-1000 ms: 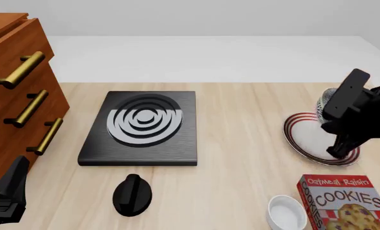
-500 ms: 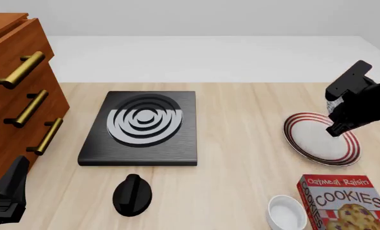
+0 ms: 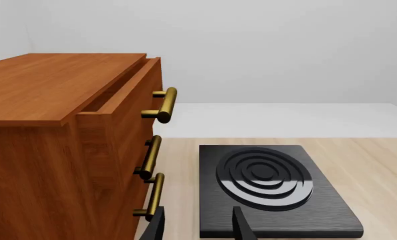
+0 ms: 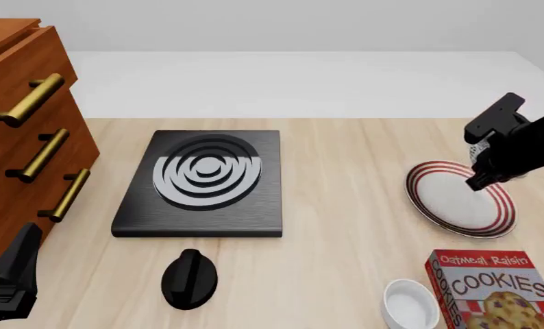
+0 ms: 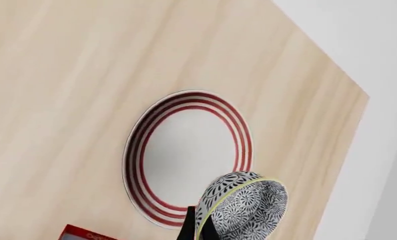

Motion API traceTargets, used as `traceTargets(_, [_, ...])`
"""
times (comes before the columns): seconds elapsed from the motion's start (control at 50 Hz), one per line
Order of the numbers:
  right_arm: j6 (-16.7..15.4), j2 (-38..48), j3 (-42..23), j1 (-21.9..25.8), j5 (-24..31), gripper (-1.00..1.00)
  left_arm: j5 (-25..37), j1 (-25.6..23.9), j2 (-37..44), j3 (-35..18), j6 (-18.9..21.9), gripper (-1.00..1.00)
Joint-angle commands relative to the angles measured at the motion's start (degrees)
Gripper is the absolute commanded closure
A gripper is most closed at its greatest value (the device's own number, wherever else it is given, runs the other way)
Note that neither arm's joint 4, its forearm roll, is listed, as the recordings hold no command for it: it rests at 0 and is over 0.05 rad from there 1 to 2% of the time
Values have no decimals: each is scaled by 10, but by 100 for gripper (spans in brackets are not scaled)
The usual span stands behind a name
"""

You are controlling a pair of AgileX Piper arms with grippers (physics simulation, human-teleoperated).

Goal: Pick the akita bowl on the ramekin and place it on the plate.

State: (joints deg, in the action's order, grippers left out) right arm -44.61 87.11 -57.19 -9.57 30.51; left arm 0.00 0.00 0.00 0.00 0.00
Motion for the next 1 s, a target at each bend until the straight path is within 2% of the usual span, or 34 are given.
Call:
traceTargets(0.02, [-9,31,-3,-2,-17,100,0,0,0,0,0,-100])
traceTargets(0.34, [6,93,-8,9,-59,100,0,0,0,0,0,-100])
traceTargets(0.36, [4,94,-8,10,-59,100,0,0,0,0,0,-100])
traceTargets(0.4, [-20,94,3,3,-62,100,0,0,0,0,0,-100])
traceTargets(0.68, [5,123,-16,9,-65,100,0,0,0,0,0,-100])
traceTargets(0.76, [24,128,-26,21,-61,100,0,0,0,0,0,-100])
traceTargets(1.0, [14,143,-10,24,-77,100,0,0,0,0,0,-100])
